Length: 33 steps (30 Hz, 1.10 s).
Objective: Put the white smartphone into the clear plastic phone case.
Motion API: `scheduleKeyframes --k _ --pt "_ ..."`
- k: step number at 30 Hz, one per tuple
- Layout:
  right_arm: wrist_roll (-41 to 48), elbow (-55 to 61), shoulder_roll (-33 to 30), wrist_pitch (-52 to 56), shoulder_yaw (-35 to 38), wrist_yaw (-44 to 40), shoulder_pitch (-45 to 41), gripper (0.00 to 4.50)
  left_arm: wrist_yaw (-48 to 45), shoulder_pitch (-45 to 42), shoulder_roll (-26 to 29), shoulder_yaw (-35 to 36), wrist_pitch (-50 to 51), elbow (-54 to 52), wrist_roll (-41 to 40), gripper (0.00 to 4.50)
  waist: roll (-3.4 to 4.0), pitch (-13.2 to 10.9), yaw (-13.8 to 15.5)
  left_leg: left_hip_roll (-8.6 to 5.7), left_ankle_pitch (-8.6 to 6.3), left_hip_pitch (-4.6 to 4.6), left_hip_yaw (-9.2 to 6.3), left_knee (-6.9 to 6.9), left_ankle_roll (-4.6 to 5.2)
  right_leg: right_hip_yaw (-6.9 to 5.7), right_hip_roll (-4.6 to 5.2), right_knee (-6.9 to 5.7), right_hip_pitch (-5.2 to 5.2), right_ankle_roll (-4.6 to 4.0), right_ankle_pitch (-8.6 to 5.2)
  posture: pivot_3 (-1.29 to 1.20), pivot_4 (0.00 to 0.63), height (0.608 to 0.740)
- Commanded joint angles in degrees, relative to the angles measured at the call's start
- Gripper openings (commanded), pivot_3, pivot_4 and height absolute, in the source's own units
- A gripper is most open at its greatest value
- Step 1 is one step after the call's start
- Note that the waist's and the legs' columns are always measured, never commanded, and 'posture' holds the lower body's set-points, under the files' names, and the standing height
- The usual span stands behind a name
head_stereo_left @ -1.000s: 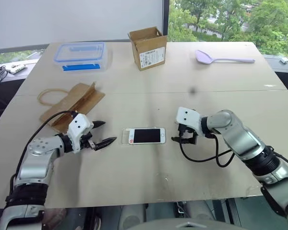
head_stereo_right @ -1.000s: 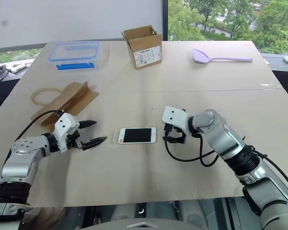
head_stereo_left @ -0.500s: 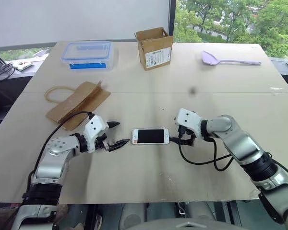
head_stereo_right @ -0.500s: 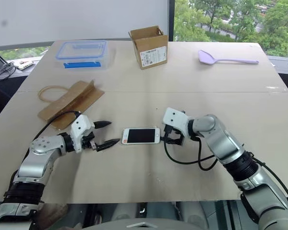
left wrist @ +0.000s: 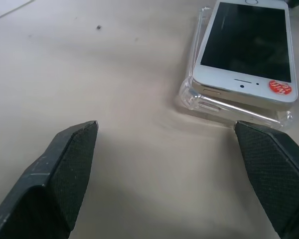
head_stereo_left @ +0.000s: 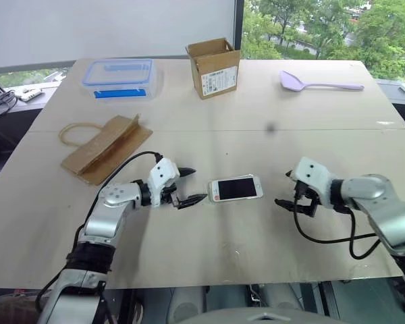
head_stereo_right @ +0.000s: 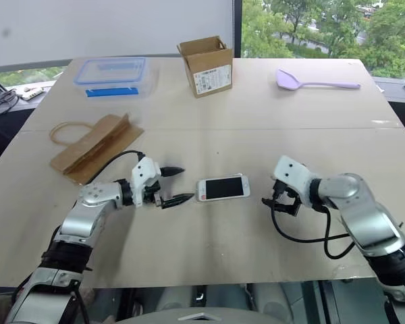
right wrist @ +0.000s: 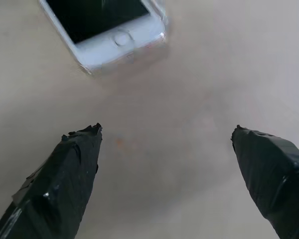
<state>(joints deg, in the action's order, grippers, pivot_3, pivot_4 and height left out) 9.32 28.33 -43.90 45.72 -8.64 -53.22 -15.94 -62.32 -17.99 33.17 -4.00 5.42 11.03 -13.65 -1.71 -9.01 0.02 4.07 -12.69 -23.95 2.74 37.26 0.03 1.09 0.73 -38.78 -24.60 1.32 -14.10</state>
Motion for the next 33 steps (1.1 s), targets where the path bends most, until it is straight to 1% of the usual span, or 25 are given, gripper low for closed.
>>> scheduleKeyframes --k 1,4,7,9,12,17,19,21,23,25,26,30,33 --pt "4.4 5.3 0.3 0.4 1.9 -0.7 -0.3 4.49 -1.5 -0.8 0.9 1.4 -0.2 -0.2 -1.5 4.50 0.00 0.0 -0.6 0.03 0.00 0.00 -0.01 0.00 0.00 0.00 -0.03 0.00 0.00 0.00 0.00 0.00 0.150 0.740" --pt "4.3 4.9 2.1 -0.3 -1.0 1.1 -1.1 4.49 -4.0 0.2 2.2 1.9 0.1 -0.8 -2.7 4.50 -0.01 0.0 -1.0 0.08 0.00 0.02 -0.01 -0.02 0.00 0.00 -0.06 0.00 0.00 0.01 0.00 0.00 0.150 0.740" --pt "-0.1 -0.3 5.1 -3.9 -5.6 4.8 -3.5 4.49 -3.9 0.6 2.5 1.9 0.9 -2.3 -3.2 4.50 -0.01 0.0 -1.0 0.09 0.00 0.05 0.01 -0.03 0.00 0.02 -0.07 -0.01 0.00 0.00 0.00 0.00 0.150 0.740" --pt "-2.6 -3.1 5.9 -5.7 -7.1 6.6 -4.7 4.49 -3.6 0.8 2.2 2.0 1.5 -3.2 -3.5 4.50 0.00 0.0 -0.9 0.09 0.00 0.05 0.02 -0.02 0.00 0.02 -0.06 -0.02 0.00 0.01 0.00 0.00 0.150 0.740" --pt "-3.9 -5.6 6.2 -7.8 -8.2 6.8 -5.8 4.49 -2.9 1.7 1.9 2.0 2.1 -4.9 -3.7 4.50 -0.01 0.0 -0.6 0.05 0.00 0.02 0.03 0.00 0.00 0.01 -0.02 -0.01 0.00 -0.03 0.01 0.00 0.150 0.740" --pt "-5.8 -8.1 6.1 -8.6 -7.8 8.2 -7.4 4.49 -1.3 2.7 1.0 1.9 3.4 -7.4 -3.9 4.50 -0.01 0.0 -0.7 0.06 0.00 -0.01 0.03 -0.02 0.00 0.02 -0.03 0.03 -0.01 -0.13 0.08 0.00 0.150 0.740" --pt "-5.0 -7.6 5.3 -8.8 -7.0 7.1 -7.5 4.49 -1.1 3.5 1.0 2.1 3.8 -8.3 -4.2 4.50 -0.01 0.0 -0.7 0.06 0.00 0.00 0.02 -0.01 0.00 0.02 -0.04 0.00 -0.01 -0.12 0.07 0.00 0.150 0.740" --pt "-1.7 -5.5 4.8 -8.3 -5.7 4.4 -7.0 4.49 -1.4 4.3 1.5 2.6 4.1 -9.1 -4.7 4.50 -0.01 0.0 -0.8 0.06 0.00 0.02 0.02 -0.01 0.00 0.02 -0.04 -0.01 0.00 -0.11 0.07 0.00 0.150 0.740" --pt "3.7 -2.0 4.5 -6.0 -4.0 1.0 -7.0 4.49 -2.0 5.4 2.3 3.4 4.8 -10.3 -6.0 4.50 0.00 0.0 -0.9 0.08 0.00 0.02 0.02 -0.02 0.00 0.03 -0.06 -0.01 -0.01 -0.12 0.07 0.00 0.150 0.740" --pt "8.0 0.1 6.1 -3.1 -2.5 0.4 -8.6 4.49 -3.0 7.0 3.4 4.4 5.8 -12.0 -7.8 4.50 -0.01 0.0 -1.0 0.12 0.00 0.02 0.01 -0.06 0.00 0.03 -0.09 -0.01 -0.02 -0.12 0.07 0.00 0.150 0.740" --pt "8.6 0.3 7.2 -2.4 -2.7 1.1 -9.8 4.49 -3.8 7.8 4.1 4.9 6.6 -13.0 -9.0 4.50 -0.02 0.0 -1.2 0.13 0.00 0.04 0.01 -0.07 0.00 0.03 -0.10 -0.01 -0.02 -0.12 0.07 0.00 0.150 0.740" --pt "4.9 -4.2 12.0 -4.7 -7.2 5.0 -13.8 4.49 -6.9 12.0 7.1 7.0 8.5 -16.5 -12.4 4.50 0.00 -0.1 -1.4 0.19 0.00 0.13 0.02 -0.07 0.00 0.05 -0.16 -0.04 -0.02 -0.03 -0.02 0.00 0.150 0.740" --pt "0.1 -11.4 15.2 -10.1 -12.8 6.2 -15.9 4.49 -8.8 15.1 8.9 9.0 9.6 -19.0 -15.2 4.50 -0.03 -0.1 -1.1 0.17 0.00 0.12 0.01 -0.06 0.00 0.02 -0.11 -0.04 -0.01 -0.15 -0.06 0.00 0.150 0.740"
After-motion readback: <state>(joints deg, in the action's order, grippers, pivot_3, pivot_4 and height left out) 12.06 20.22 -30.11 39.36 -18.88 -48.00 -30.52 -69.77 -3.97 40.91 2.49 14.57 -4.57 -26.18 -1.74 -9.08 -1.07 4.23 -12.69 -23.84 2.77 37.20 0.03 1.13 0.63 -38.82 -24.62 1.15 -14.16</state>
